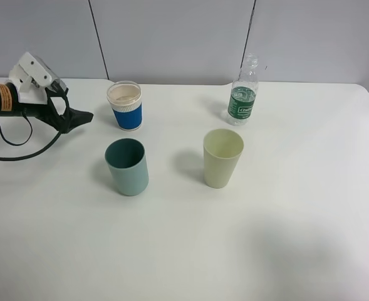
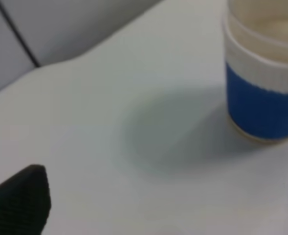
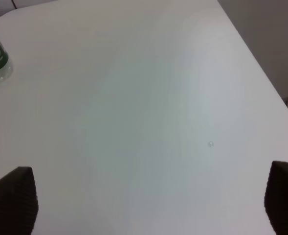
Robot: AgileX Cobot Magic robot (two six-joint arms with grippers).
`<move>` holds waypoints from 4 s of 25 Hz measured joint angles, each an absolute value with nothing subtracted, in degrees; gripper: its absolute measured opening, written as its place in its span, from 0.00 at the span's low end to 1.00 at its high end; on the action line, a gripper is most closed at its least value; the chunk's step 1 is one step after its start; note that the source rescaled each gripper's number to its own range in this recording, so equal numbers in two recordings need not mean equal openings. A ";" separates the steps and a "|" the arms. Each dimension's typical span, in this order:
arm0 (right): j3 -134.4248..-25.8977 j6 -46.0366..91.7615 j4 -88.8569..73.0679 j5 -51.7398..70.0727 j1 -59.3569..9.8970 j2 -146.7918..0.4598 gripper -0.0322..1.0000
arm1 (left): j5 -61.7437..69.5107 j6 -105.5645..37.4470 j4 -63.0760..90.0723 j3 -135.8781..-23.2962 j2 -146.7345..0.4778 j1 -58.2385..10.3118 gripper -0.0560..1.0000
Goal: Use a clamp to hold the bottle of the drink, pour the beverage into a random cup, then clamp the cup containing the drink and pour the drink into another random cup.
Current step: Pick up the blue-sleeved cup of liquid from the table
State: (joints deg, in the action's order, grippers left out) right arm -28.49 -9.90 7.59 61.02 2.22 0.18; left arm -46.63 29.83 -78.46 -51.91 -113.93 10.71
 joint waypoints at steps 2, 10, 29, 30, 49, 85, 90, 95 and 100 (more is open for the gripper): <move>-28.49 -9.90 7.59 61.02 2.22 0.18 0.85 | -47.01 31.71 -82.03 -53.48 -115.39 10.71 1.00; -28.49 -9.90 7.59 61.02 2.22 0.18 0.85 | -51.14 34.10 -86.44 -57.67 -119.86 10.71 1.00; -28.49 -9.90 7.59 61.02 2.22 0.18 0.85 | -61.89 36.94 -92.50 -70.33 -130.33 9.34 1.00; -28.49 -9.90 7.59 61.02 2.22 0.18 0.85 | -62.16 36.94 -92.99 -70.98 -130.60 8.90 1.00; -28.49 -9.90 7.59 61.02 2.22 0.18 0.85 | -64.25 36.94 -93.75 -77.87 -134.38 4.24 1.00; -28.49 -9.90 7.59 61.02 2.22 0.18 0.85 | -64.30 42.02 -89.55 -78.13 -137.30 0.65 1.00; -28.49 -9.90 7.59 61.02 2.22 0.18 0.85 | -64.30 42.02 -89.24 -78.13 -137.30 0.65 0.16; -28.49 -9.90 7.59 61.02 2.22 0.18 0.85 | -64.40 42.02 -88.98 -78.13 -137.30 0.60 0.09; -28.49 -9.90 7.59 61.02 2.22 0.18 0.85 | -64.40 42.22 -88.98 -78.13 -137.30 0.60 0.09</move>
State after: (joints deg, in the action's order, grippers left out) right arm -28.49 -9.90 7.59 61.02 2.22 0.18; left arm -64.40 42.22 -88.98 -78.13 -137.30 0.60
